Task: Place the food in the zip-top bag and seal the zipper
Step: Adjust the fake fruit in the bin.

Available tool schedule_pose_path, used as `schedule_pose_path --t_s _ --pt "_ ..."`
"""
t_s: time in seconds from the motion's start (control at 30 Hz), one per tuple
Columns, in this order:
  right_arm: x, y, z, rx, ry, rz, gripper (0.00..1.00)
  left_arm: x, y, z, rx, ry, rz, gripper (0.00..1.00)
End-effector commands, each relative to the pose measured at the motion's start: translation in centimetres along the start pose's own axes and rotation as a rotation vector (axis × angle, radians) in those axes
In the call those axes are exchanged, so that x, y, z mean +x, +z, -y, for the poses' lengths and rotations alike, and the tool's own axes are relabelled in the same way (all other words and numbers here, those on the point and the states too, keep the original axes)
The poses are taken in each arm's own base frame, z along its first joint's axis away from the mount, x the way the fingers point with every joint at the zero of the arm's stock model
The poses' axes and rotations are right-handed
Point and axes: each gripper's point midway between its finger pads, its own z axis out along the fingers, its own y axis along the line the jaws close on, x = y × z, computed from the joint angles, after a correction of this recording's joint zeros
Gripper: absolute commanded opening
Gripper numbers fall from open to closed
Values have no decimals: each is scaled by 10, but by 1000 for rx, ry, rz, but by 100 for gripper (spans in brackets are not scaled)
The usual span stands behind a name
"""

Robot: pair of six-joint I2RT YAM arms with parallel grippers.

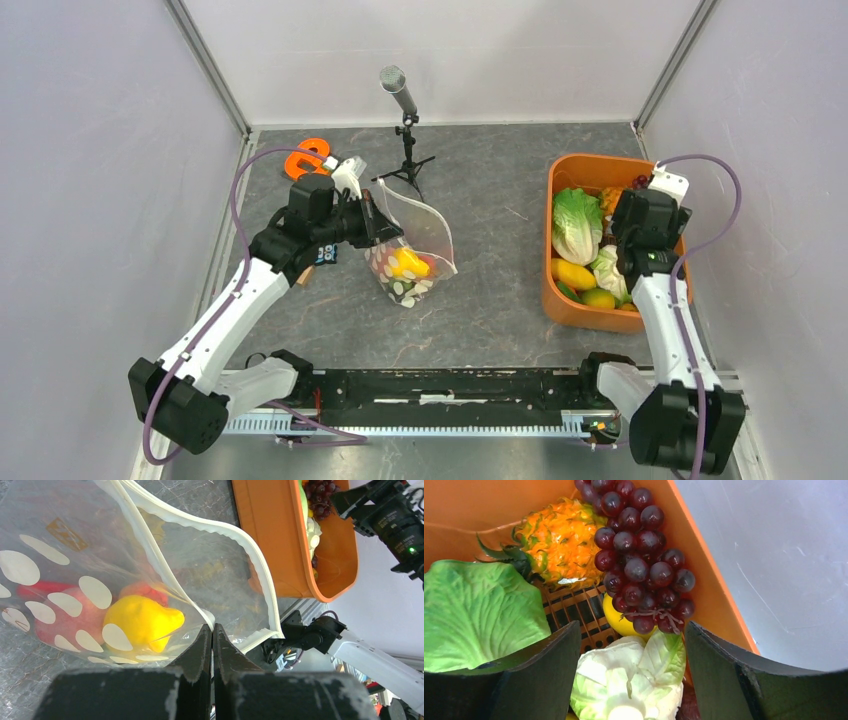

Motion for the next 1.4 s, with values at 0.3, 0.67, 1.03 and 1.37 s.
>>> schedule_pose_path --t_s 0.3,0.67,1.03,1.37 --pt "-25 37 1 88 25 58 78 -4 -6 10 48 63 28 2" --pt "22 72 -16 3 -69 -90 55 0 -3 8 53 64 14 2" --pt "-1 43 -32 -151 -10 34 9 1 -2 7 52 63 10 2" --pt "-23 -8 -67 -444 18 120 0 2 -3 6 49 60 17 2"
